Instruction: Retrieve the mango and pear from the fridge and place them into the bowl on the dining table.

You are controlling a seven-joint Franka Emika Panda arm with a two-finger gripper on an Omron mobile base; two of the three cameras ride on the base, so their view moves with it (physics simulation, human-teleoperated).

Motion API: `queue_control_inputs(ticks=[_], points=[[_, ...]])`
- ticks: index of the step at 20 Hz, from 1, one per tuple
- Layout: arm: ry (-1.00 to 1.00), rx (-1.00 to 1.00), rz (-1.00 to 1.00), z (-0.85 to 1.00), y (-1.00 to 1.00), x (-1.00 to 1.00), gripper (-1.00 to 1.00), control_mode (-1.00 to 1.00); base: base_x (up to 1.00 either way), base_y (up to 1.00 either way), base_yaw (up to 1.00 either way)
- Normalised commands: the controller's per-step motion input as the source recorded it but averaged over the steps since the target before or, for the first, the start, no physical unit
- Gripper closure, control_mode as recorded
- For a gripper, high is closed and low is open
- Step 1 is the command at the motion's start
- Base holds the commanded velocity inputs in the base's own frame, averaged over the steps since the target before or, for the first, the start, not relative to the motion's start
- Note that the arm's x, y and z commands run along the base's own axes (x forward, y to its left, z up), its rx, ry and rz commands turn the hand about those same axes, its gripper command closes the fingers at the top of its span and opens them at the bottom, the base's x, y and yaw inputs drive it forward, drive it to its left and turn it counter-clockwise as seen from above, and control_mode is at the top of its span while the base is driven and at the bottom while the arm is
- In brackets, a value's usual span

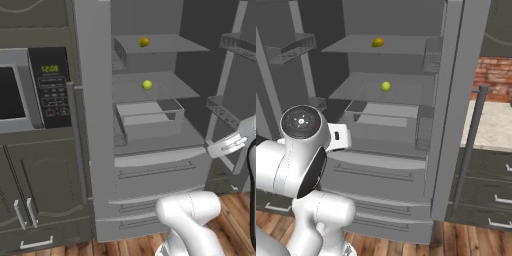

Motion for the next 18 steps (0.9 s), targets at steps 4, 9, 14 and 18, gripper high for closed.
queue_control_inputs(ticks=[4,9,14,18], points=[[0.00,0.00,0.00,0.00,0.00,0.00,-1.00,1.00,0.47,-0.20,-0.02],[0.00,0.00,0.00,0.00,0.00,0.00,-1.00,1.00,0.89,-0.17,0.00],[0.00,0.00,0.00,0.00,0.00,0.00,-1.00,1.00,1.00,-0.16,0.00],[0.00,0.00,0.00,0.00,0.00,0.00,-1.00,1.00,1.00,-0.33,0.00]])
